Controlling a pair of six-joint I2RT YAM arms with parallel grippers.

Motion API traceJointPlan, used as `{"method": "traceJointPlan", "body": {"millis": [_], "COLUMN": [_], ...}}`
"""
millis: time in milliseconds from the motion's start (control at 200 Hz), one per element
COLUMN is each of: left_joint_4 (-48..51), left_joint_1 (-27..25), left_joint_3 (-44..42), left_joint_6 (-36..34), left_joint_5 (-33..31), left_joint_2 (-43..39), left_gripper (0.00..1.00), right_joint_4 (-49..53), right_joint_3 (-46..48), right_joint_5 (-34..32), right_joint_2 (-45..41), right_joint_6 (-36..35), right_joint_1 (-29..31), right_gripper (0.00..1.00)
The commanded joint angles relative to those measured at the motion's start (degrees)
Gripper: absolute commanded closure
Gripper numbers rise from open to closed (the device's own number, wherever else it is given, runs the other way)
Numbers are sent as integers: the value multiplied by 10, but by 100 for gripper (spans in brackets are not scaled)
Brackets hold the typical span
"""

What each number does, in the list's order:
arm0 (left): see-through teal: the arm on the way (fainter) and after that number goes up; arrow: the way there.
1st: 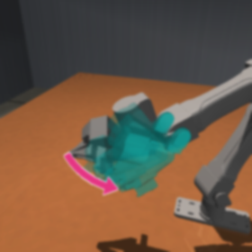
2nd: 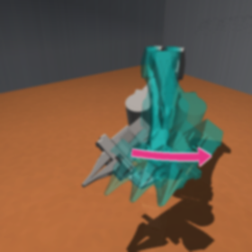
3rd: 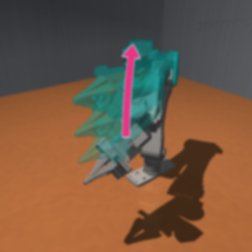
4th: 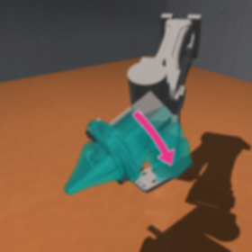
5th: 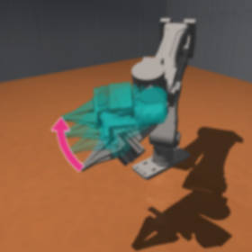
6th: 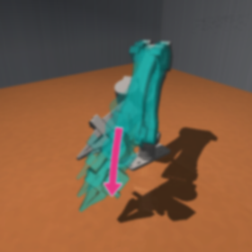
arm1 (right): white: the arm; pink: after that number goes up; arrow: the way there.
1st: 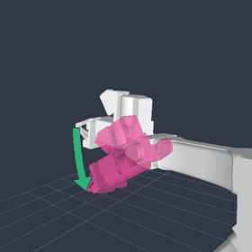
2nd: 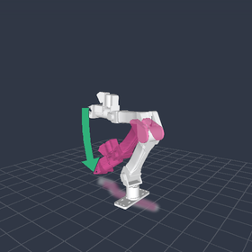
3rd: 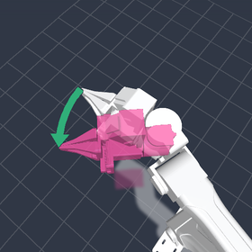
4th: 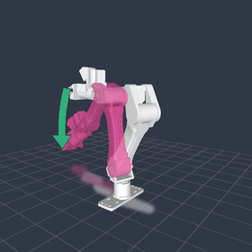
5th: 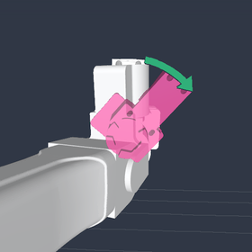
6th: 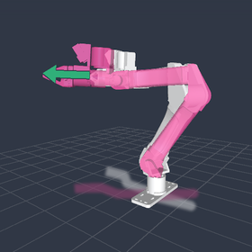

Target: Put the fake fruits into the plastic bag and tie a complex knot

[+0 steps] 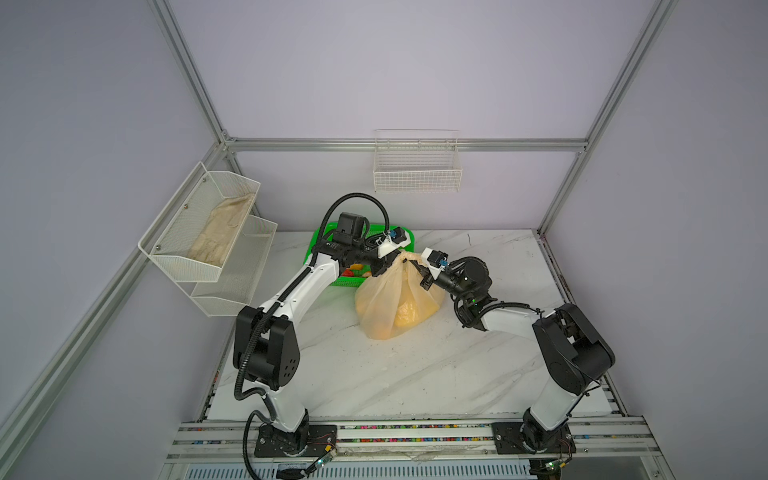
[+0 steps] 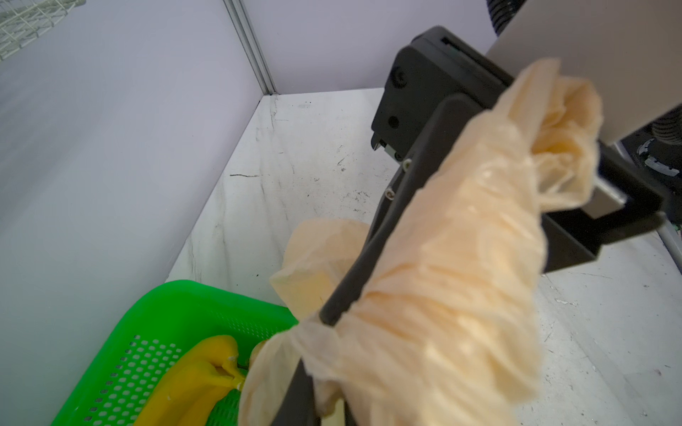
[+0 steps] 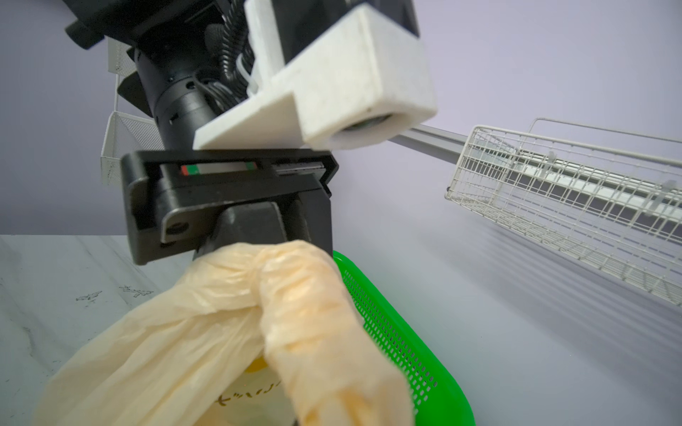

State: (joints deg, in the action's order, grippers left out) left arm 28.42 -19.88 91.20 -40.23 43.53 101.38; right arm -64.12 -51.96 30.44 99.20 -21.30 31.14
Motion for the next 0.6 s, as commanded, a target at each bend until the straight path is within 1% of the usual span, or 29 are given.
{"method": "traceJointPlan", "body": {"millis": [0, 85, 220, 345, 445, 475, 545, 595], "left_joint_4": [-7, -7, -6, 2, 6, 6, 6, 6], "left_joint_1": [3, 3, 3, 3, 2, 2, 1, 1], "left_joint_3": [25, 27, 30, 25, 26, 25, 27, 26], "left_joint_6": [-9, -8, -1, -4, -3, -3, 0, 1], "left_joint_5": [18, 15, 8, -11, -12, -11, -11, -12], "left_joint_2": [-11, -11, -12, -16, -22, -24, -26, -26], "left_gripper": [92, 100, 100, 100, 100, 100, 100, 100], "right_joint_4": [-10, -3, 1, 16, 28, 34, 50, 61], "right_joint_3": [-16, -16, -13, -17, -20, -21, -24, -24], "right_joint_5": [3, 3, -1, -1, -2, 0, 4, 2], "right_joint_2": [-14, -16, -16, -16, -14, -15, -18, -23], "right_joint_6": [-7, -11, -15, -23, -33, -38, -42, -45], "right_joint_1": [2, 2, 2, 3, 2, 2, 3, 2], "right_gripper": [100, 100, 100, 100, 100, 95, 89, 81]}}
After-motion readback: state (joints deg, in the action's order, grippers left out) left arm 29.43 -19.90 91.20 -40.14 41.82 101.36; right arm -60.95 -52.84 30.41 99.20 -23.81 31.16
